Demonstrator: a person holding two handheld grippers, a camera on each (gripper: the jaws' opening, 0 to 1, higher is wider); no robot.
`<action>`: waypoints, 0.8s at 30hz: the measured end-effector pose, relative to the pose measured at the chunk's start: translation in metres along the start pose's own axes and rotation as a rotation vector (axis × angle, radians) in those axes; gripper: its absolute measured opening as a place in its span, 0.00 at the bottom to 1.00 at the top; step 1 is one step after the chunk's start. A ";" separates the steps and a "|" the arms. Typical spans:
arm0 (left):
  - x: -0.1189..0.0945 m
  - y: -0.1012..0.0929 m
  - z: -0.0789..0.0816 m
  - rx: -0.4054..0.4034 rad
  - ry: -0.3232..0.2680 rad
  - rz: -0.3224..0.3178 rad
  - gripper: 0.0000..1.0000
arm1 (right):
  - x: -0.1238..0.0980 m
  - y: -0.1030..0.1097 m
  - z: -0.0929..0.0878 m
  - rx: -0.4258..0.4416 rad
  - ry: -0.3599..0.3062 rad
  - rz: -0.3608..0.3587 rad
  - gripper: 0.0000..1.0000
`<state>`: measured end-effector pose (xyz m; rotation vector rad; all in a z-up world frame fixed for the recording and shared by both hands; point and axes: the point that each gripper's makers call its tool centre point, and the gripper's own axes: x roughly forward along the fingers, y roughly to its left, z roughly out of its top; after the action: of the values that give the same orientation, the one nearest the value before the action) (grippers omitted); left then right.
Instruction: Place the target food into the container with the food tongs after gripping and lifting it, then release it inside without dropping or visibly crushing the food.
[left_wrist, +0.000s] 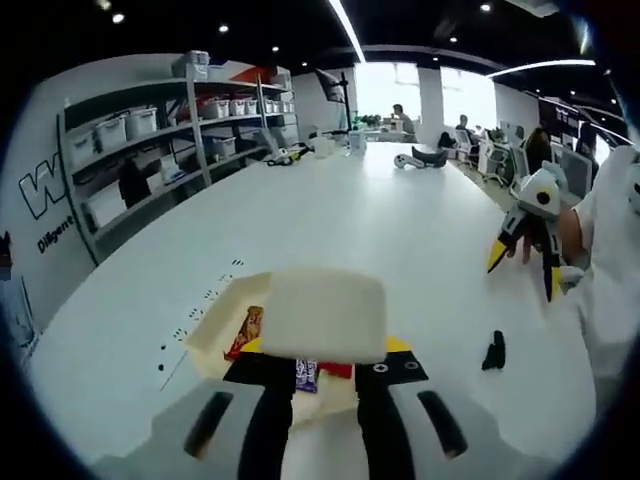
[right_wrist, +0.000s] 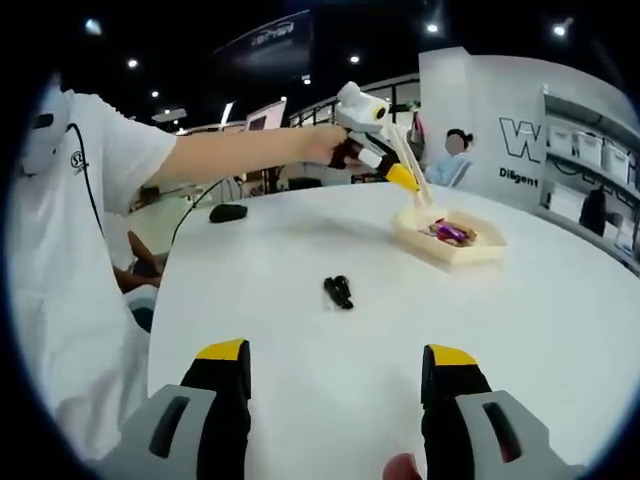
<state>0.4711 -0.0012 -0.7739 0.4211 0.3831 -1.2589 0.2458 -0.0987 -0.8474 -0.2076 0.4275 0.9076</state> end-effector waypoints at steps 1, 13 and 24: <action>-0.003 -0.001 0.001 0.001 -0.011 0.014 0.21 | 0.000 0.000 0.000 -0.002 0.001 0.001 0.67; -0.024 -0.039 0.005 -0.004 -0.098 0.018 0.20 | 0.004 0.008 0.006 -0.024 0.001 0.013 0.67; -0.027 -0.088 0.002 -0.011 -0.145 -0.042 0.19 | 0.005 0.011 0.010 -0.036 -0.003 0.016 0.67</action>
<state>0.3790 -0.0019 -0.7667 0.3111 0.2768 -1.3193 0.2419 -0.0852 -0.8408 -0.2363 0.4102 0.9318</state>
